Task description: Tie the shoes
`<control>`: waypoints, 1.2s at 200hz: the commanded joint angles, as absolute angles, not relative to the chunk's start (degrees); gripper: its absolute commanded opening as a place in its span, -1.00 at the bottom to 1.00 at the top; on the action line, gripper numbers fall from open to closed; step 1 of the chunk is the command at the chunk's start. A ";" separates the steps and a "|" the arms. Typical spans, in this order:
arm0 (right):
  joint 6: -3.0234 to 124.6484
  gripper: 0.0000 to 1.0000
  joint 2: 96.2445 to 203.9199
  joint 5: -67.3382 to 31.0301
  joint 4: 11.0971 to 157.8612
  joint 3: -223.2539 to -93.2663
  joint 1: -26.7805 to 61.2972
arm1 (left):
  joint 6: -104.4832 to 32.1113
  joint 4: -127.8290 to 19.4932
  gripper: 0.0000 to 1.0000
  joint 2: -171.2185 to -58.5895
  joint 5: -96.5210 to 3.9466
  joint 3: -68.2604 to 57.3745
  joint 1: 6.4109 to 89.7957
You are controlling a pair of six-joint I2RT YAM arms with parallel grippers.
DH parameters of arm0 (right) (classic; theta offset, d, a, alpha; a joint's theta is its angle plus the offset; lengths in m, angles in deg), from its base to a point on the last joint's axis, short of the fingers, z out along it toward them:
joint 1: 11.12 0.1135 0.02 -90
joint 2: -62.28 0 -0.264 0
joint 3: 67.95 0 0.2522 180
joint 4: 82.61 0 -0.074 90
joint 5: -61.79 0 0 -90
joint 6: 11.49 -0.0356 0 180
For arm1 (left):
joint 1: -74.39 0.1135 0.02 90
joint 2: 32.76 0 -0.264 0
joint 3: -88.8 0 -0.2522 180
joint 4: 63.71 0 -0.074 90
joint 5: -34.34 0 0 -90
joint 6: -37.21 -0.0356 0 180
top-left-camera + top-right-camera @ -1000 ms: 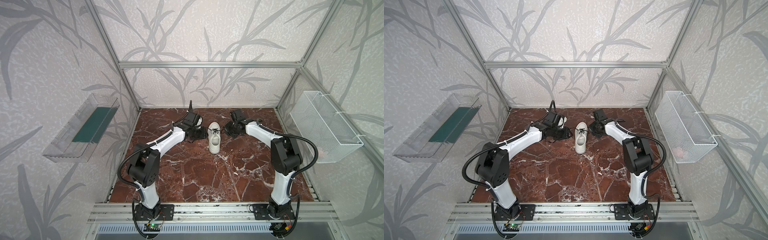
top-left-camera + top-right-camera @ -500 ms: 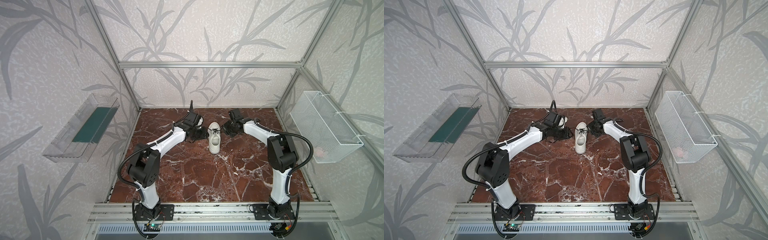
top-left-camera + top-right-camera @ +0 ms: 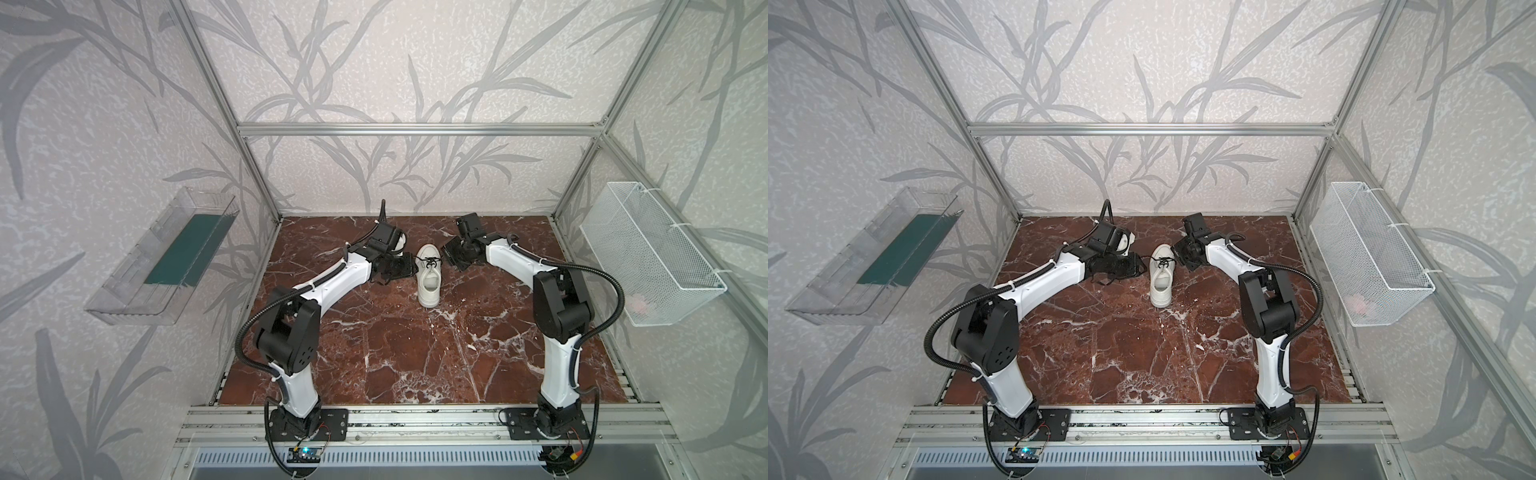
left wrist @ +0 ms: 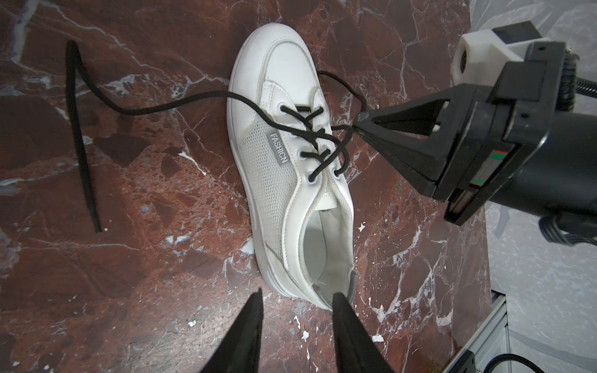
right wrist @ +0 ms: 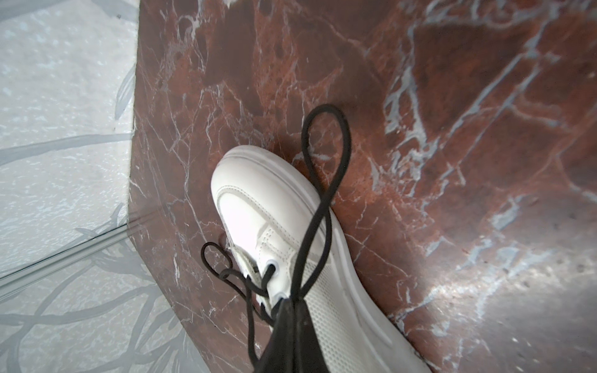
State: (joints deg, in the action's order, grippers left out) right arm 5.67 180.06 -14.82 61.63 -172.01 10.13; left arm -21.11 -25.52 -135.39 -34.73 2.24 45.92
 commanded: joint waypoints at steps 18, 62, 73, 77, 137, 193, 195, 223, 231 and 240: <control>6.59 -1.00 182.42 -10.64 63.02 -173.47 9.97 | -20.62 -25.10 -0.23 -136.40 -35.06 4.16 45.51; 6.93 -1.00 182.32 -7.00 65.27 -172.81 9.96 | -20.62 -25.31 -0.23 -136.90 -34.99 4.47 45.35; 7.01 -1.00 181.93 -6.68 65.64 -172.47 9.84 | -20.58 -25.29 -0.23 -137.03 -35.00 4.56 45.30; 6.93 -1.00 181.69 -6.54 65.92 -172.21 9.79 | -20.54 -25.30 -0.23 -137.08 -35.00 4.64 45.29; 6.18 -1.00 180.71 -3.98 68.73 -170.22 8.83 | -20.39 -25.38 -0.23 -138.46 -34.49 6.10 44.67; 9.28 -1.00 182.64 1.37 75.52 -169.73 7.29 | -19.97 -25.54 -0.23 -139.24 -34.11 7.20 44.29; 9.46 -1.00 182.68 1.51 75.58 -169.76 7.26 | -20.00 -25.52 -0.23 -139.23 -34.12 7.28 44.26; 10.27 -1.00 183.69 4.41 76.87 -170.11 6.72 | -20.01 -25.21 -0.23 -139.59 -34.21 7.68 44.15; 10.39 -1.00 183.96 5.02 76.67 -170.21 6.64 | -19.99 -25.18 -0.23 -139.80 -34.20 7.80 44.06; 10.32 -1.00 184.30 5.67 76.35 -170.30 6.55 | -19.88 -25.07 -0.23 -139.85 -34.21 7.91 43.93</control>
State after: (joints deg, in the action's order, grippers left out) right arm 8.97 182.86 2.03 75.09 -170.35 6.94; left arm -20.63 -25.54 -138.98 -34.36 6.00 44.37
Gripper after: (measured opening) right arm 0.048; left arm 0.386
